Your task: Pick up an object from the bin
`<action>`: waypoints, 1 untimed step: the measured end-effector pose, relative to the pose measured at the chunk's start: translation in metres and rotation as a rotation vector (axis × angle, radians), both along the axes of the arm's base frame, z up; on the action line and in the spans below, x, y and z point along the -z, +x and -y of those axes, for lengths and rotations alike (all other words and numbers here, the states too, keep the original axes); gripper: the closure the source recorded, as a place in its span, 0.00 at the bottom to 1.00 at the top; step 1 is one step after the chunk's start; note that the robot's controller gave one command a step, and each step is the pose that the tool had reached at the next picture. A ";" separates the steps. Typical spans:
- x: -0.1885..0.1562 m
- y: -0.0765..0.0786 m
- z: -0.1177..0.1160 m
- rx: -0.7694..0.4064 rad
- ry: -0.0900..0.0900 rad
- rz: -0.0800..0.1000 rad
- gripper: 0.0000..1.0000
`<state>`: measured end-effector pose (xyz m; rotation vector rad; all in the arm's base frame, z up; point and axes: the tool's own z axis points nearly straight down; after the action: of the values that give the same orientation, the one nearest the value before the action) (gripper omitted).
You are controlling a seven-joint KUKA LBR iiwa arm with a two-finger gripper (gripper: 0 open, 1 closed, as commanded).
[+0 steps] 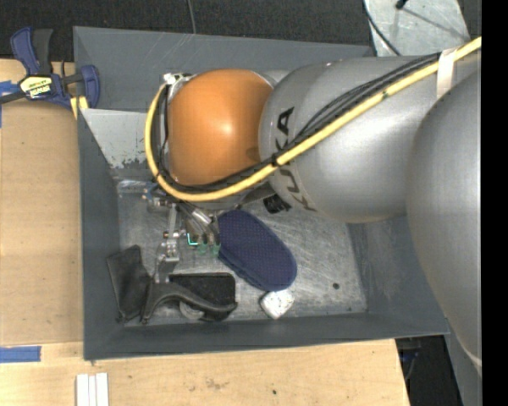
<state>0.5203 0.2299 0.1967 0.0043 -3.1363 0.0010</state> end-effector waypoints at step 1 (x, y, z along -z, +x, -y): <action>0.100 -0.026 0.062 -0.155 0.011 0.017 0.00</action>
Offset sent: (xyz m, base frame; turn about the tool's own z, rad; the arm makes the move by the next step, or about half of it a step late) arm -0.0347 -0.0798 -0.1267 -0.1631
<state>0.4943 0.1680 0.0966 0.2484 -3.1437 -0.0156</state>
